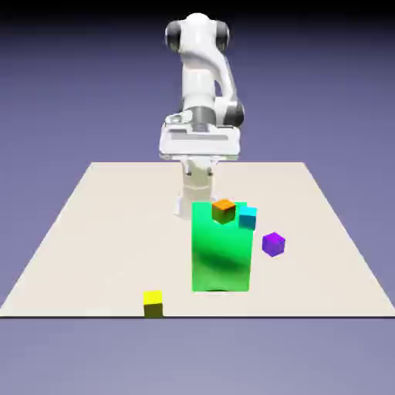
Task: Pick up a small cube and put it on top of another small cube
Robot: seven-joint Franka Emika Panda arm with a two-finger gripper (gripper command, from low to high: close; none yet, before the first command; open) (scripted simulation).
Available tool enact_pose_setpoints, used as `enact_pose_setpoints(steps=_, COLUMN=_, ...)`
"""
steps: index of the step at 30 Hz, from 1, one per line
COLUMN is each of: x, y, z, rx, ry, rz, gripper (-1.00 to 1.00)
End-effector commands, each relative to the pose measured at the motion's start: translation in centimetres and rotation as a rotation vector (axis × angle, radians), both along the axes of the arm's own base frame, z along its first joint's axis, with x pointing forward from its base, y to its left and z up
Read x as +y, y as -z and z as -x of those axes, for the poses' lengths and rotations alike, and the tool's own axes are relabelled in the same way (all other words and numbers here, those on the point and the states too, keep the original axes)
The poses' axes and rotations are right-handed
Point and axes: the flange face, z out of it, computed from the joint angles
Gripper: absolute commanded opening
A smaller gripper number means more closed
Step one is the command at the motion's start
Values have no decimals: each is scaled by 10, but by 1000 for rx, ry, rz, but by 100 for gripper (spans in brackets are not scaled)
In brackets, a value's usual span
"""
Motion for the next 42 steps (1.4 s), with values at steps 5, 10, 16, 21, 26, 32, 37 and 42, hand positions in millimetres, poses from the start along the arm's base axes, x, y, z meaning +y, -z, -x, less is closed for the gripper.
enact_pose_setpoints(steps=5, x=118, y=38, z=-24, rx=186, ry=-442, rz=295, gripper=0)
enact_pose_setpoints(steps=10, x=195, y=126, z=18, rx=354, ry=-905, rz=565, gripper=0)
enact_pose_setpoints(steps=16, x=259, y=222, z=103, rx=505, ry=-1506, rz=863, gripper=0)
enact_pose_setpoints(steps=21, x=267, y=273, z=168, rx=572, ry=-1867, rz=1012, gripper=0)
enact_pose_setpoints(steps=26, x=268, y=273, z=168, rx=572, ry=-1867, rz=1012, gripper=0)
enact_pose_setpoints(steps=32, x=268, y=297, z=164, rx=567, ry=-1863, rz=1013, gripper=0)
enact_pose_setpoints(steps=37, x=263, y=332, z=163, rx=569, ry=-1865, rz=1012, gripper=0)
enact_pose_setpoints(steps=42, x=262, y=335, z=163, rx=570, ry=-1865, rz=1012, gripper=-100)
